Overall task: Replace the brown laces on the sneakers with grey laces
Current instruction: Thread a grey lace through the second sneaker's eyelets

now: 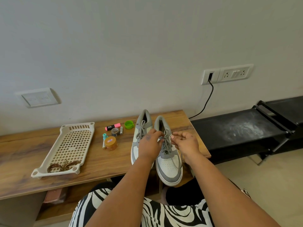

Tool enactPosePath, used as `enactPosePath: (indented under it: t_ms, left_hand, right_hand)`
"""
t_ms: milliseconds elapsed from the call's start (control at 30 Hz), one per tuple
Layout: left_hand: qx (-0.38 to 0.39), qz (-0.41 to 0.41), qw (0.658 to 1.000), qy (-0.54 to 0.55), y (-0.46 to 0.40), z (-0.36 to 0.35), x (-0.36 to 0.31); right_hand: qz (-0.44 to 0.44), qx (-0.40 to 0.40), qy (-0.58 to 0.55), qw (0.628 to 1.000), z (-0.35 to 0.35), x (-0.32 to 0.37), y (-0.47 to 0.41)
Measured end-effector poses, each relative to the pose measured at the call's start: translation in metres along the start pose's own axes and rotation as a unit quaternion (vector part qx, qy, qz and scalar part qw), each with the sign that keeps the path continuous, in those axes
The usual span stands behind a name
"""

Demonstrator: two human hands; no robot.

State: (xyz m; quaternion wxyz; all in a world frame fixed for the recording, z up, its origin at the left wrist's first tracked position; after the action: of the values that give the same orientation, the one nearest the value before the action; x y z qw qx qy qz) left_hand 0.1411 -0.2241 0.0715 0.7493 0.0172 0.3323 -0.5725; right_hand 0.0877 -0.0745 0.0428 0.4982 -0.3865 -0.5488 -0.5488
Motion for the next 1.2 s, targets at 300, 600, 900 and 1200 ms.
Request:
enactPosePath:
  t_ms: [300, 600, 900, 1200]
  left_hand:
    - [-0.002, 0.038, 0.999, 0.028, -0.004, -0.011, 0.01]
    - [0.005, 0.09, 0.992, 0.087, -0.004, -0.016, 0.022]
    - [-0.024, 0.114, 0.987, 0.112, -0.002, -0.01, 0.025]
    - [0.002, 0.12, 0.985, 0.122, 0.0, -0.011, 0.024]
  right_hand:
    - [0.061, -0.028, 0.243, 0.968, -0.014, -0.005, -0.005]
    - [0.067, -0.037, 0.256, 0.964, -0.021, -0.001, -0.005]
    - [0.125, -0.04, 0.239, 0.962, -0.021, 0.011, -0.005]
    - [0.176, -0.012, 0.257, 0.95, -0.025, 0.017, -0.004]
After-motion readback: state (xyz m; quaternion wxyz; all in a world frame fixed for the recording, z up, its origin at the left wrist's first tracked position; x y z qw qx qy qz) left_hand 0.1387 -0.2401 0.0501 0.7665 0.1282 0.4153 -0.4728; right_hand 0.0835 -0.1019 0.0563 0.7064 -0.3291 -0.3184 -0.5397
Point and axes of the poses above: each hand's wrist, its own y-axis away from the middle knuckle, its own z-axis out of the back of the hand, x = y × z, the point moved 10 cm from there along -y, towards the middle knuckle, and after that the axes turned 5 degrees about -x, right-handed, at the moved point
